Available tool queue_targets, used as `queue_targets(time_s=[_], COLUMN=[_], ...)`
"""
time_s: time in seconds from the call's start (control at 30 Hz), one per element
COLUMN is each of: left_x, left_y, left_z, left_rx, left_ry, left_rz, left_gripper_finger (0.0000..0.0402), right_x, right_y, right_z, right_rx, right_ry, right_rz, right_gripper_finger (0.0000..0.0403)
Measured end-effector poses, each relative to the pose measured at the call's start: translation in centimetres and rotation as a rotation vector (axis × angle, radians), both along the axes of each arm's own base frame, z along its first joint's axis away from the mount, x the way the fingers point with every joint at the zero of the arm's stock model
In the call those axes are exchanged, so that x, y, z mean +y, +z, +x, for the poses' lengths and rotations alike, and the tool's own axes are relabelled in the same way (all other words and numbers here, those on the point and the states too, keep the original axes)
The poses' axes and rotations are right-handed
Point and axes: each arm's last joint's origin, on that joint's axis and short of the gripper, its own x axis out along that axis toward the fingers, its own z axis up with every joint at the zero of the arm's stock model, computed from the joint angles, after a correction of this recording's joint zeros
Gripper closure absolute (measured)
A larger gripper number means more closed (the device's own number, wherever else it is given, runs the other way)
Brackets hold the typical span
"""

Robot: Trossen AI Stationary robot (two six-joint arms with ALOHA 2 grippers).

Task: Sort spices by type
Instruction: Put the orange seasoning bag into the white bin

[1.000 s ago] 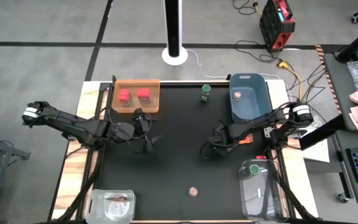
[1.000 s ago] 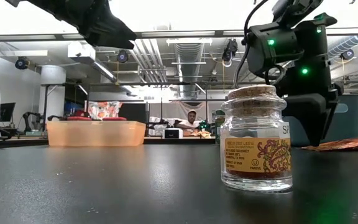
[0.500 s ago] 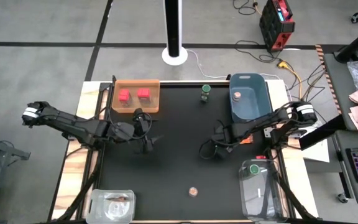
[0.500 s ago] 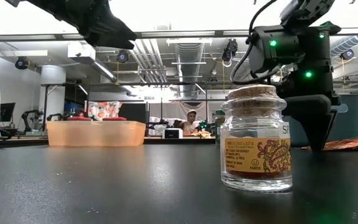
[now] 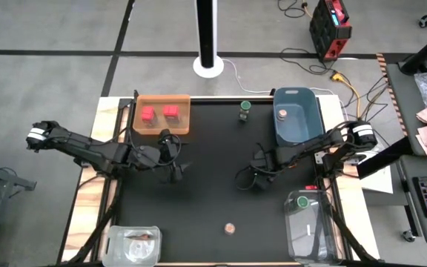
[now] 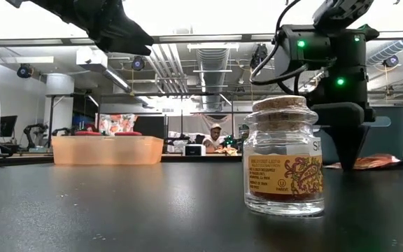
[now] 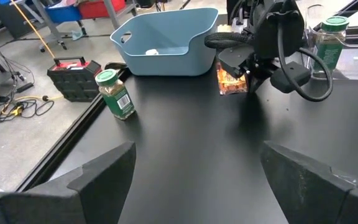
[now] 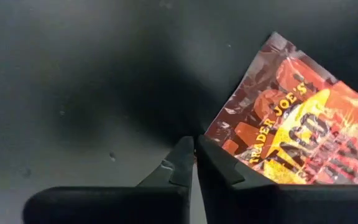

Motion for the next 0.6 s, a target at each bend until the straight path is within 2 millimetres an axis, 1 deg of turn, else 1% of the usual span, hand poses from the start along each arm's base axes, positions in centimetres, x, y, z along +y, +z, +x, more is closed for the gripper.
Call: queue_targets(time_s=[0.2,0.3,0.47,0.53,0.6], left_x=[0.0,0.0,0.0,0.0,0.0], left_y=[0.0,0.0,0.0,0.0,0.0], left_z=[0.0,0.0,0.0,0.0,0.0], left_rx=[0.0,0.0,0.0,0.0,-0.001], left_ry=[0.0,-0.001,-0.001,-0.001,0.001], left_rz=[0.001,0.001,0.001,0.0,-0.003], left_gripper_finger=[0.0075,0.0075,0.0075,0.0075,0.0075], right_x=[0.2,0.6,0.8,0.7,0.5], right_y=[0.6,1.1,2.4,3.1,3.8], right_z=[1.0,2.1,3.7,3.8,3.5], right_rx=[-0.069,-0.164,-0.291,-0.279,-0.215], right_ry=[0.047,0.102,0.182,0.199,0.191], right_rz=[0.007,0.016,0.002,-0.026,-0.065], right_gripper_finger=[0.0394,0.0394,0.0394,0.0394,0.0394])
